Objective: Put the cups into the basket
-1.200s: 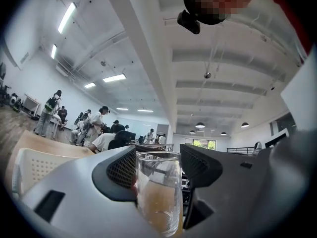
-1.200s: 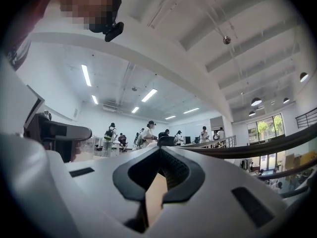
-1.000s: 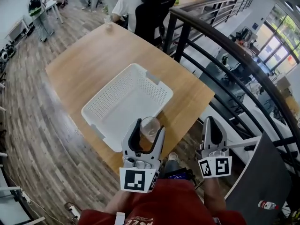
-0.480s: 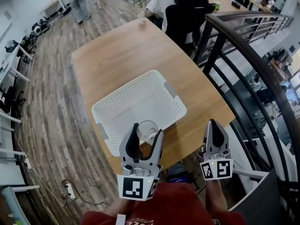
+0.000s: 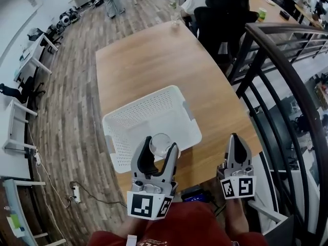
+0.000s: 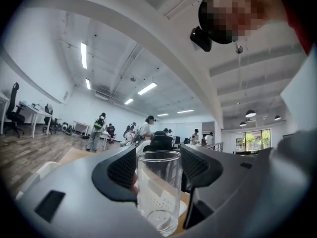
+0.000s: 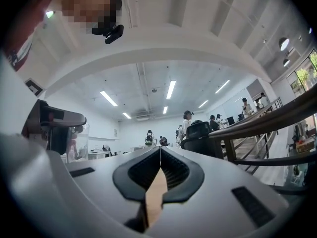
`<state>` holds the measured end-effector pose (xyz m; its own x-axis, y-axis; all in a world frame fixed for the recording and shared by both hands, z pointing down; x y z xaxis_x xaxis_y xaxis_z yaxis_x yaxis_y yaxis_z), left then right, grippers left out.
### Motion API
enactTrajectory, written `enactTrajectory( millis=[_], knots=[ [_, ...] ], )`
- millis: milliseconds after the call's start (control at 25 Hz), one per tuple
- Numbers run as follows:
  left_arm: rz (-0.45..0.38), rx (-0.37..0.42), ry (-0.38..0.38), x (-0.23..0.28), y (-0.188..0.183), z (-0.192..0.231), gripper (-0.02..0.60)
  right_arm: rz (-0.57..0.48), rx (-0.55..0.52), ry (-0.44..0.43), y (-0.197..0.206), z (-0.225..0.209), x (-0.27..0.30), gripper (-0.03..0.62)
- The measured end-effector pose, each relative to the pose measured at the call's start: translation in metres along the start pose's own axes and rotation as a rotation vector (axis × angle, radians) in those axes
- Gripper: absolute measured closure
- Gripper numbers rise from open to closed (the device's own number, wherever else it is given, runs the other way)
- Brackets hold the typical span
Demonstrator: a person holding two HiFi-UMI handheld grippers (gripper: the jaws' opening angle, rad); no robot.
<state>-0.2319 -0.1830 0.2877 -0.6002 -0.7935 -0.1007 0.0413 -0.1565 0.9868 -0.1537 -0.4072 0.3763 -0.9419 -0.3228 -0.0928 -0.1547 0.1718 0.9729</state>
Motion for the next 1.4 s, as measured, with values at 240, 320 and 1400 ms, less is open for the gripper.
enactTrajectory(
  millis=[240,320,1400],
  knots=[
    [-0.019,0.030,-0.125,-0.001,-0.011,0.002,0.301,0.000,0.009,-0.106,-0.009,-0.002,0.031,0.583],
    [-0.024,0.041,-0.171,-0.003,-0.010,0.004,0.301,-0.003,0.010,-0.154,-0.010,0.001,0.043,0.583],
    [-0.046,0.049,-0.370,-0.051,-0.012,0.068,0.301,0.025,-0.241,-0.382,-0.046,0.144,0.053,0.583]
  ],
)
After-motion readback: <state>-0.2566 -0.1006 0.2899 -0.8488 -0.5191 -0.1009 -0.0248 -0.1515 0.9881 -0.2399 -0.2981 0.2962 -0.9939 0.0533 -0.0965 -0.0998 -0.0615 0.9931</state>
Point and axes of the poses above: the fingertips, and each gripper's own axes: x forward along the fingers, z to its left, y out of its underside, the point moved 4 cm from there along -x, backward along the fingers, and after that the axes turned 10 degrees about y, right-handed, at the moved point
